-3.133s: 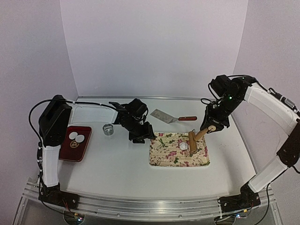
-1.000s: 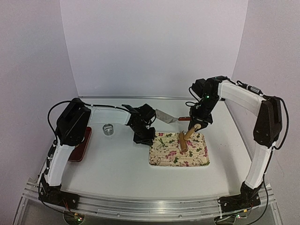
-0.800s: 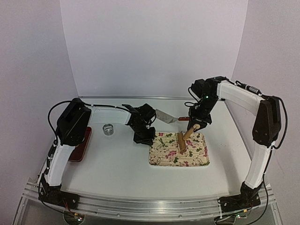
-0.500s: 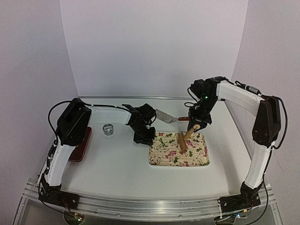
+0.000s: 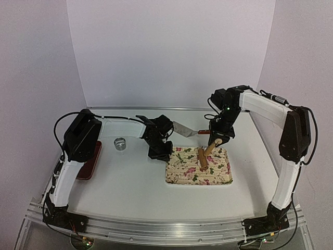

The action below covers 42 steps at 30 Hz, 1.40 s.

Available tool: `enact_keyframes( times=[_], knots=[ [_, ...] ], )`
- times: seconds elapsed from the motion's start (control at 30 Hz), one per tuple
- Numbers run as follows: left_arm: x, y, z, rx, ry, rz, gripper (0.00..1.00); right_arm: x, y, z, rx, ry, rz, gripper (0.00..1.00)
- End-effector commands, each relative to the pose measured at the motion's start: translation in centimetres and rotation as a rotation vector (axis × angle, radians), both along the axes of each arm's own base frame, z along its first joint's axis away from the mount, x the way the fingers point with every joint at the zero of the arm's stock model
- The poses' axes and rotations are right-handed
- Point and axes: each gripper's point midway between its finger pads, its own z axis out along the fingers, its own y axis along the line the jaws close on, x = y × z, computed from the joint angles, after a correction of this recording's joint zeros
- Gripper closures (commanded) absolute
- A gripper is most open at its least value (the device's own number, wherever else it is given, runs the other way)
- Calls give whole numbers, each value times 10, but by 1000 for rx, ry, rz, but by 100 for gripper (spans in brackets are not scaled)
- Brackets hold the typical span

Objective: Roll out the dumpling wrappers from the dough

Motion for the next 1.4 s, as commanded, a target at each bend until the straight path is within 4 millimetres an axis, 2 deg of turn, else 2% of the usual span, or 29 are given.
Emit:
enact_keyframes(
  times=[0.0, 0.27, 0.5, 0.93, 1.13, 1.37],
  knots=[
    [4, 8, -14, 51, 0, -17, 100, -3, -17, -38, -156, 57, 22, 100],
    [4, 8, -14, 53, 1, -13, 100, -6, -22, -45, -197, 60, 23, 100],
    [4, 17, -16, 73, 5, 1, 100, -9, -36, -46, -250, 59, 4, 100],
    [5, 34, -18, 102, 2, 27, 100, -17, -68, -62, -328, 101, -7, 100],
    [8, 33, -16, 93, -4, 25, 100, -19, -65, -74, -312, 122, -12, 100],
    [9, 26, -16, 71, -1, 4, 100, -15, -45, -81, -276, 122, -1, 100]
  ],
)
